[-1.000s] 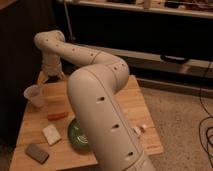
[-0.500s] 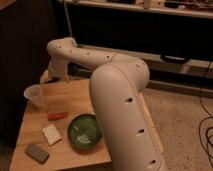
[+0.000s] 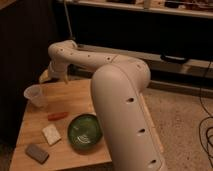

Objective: Pick up the ceramic cup

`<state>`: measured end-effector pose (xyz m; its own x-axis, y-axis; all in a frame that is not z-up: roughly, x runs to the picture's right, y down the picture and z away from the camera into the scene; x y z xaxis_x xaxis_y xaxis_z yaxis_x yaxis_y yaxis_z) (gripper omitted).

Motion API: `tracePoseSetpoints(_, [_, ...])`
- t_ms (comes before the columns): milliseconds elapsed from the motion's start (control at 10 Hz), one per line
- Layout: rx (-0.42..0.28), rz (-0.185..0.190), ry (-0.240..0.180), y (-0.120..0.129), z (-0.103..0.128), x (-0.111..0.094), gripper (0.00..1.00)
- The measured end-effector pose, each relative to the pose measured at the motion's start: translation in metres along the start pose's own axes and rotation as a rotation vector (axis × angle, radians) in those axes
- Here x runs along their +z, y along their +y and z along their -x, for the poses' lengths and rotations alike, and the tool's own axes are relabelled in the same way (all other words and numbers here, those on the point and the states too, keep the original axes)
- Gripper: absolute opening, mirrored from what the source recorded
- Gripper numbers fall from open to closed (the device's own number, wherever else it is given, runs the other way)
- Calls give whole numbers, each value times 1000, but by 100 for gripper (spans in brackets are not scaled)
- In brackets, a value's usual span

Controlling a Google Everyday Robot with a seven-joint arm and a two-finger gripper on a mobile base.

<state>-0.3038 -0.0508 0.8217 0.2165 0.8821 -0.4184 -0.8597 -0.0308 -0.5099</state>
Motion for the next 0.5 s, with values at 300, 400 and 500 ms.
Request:
tracePoseSetpoints(300, [16,30,21,0,6,11,80])
tracePoseSetpoints(400, [16,50,34,2,7,17,80])
tracePoseSetpoints(500, [18,60,39,2,9,20,80])
